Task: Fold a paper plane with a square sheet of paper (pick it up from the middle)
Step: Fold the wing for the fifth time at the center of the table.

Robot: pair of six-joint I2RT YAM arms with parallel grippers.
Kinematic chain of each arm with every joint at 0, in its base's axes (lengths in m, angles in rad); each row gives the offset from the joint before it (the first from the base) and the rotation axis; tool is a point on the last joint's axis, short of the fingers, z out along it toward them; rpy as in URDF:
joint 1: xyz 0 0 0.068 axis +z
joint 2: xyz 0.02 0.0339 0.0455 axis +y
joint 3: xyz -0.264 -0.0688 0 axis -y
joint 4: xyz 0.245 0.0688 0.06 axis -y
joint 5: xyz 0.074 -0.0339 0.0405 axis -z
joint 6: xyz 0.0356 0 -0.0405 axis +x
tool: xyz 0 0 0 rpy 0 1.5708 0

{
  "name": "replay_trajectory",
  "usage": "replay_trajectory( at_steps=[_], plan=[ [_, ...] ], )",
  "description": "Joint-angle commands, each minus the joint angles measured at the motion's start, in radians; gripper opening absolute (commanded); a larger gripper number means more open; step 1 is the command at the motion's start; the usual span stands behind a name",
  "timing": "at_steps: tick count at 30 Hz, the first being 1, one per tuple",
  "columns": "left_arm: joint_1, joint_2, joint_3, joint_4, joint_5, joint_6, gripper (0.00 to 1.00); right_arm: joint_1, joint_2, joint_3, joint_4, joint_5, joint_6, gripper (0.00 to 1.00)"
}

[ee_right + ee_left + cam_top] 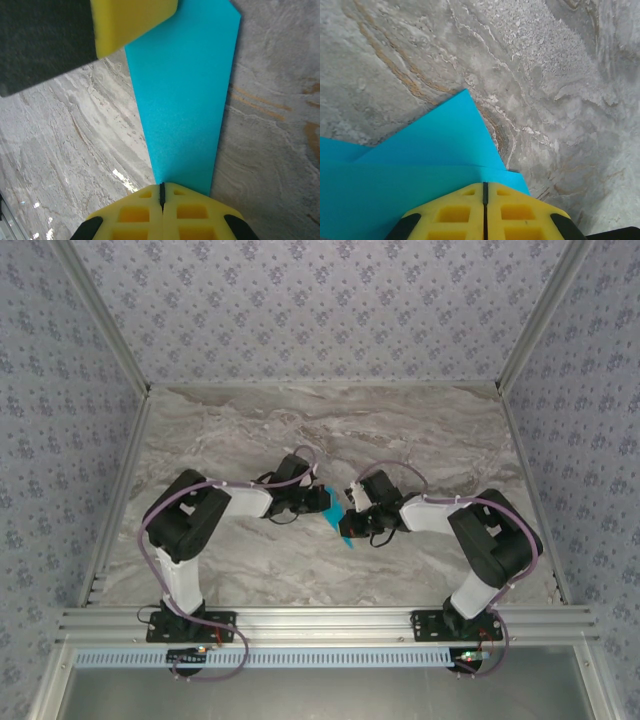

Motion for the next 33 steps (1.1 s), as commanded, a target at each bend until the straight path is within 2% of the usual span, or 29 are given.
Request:
replay_trajectory(
  at_steps=[1,10,15,20,25,31,33],
  plan=[
    [0.064,0.036,-0.041,0.024,-0.068,-0.009,0.08,0.000,0.067,-0.074,-0.202,0.126,-0.027,0.00],
    [0.193,0.045,-0.033,-0.051,-0.132,0.058,0.08,0.003,0.062,-0.078,-0.211,0.131,-0.032,0.00],
    [0.236,0.060,-0.092,0.091,-0.095,-0.005,0.09,0.004,0.057,-0.075,-0.198,0.124,-0.018,0.00],
    [0.238,0.035,-0.097,0.127,-0.080,-0.019,0.10,0.015,0.054,-0.065,-0.193,0.115,-0.012,0.00],
    [0.230,-0.094,-0.097,0.101,-0.087,-0.031,0.13,0.015,0.049,-0.061,-0.198,0.113,-0.013,0.00],
    [0.140,-0.192,-0.094,0.034,-0.244,0.009,0.13,0.015,0.047,-0.067,-0.198,0.114,-0.013,0.00],
    [0.109,-0.200,-0.097,0.045,-0.252,0.008,0.13,0.014,0.047,-0.069,-0.197,0.114,-0.012,0.00]
  ],
)
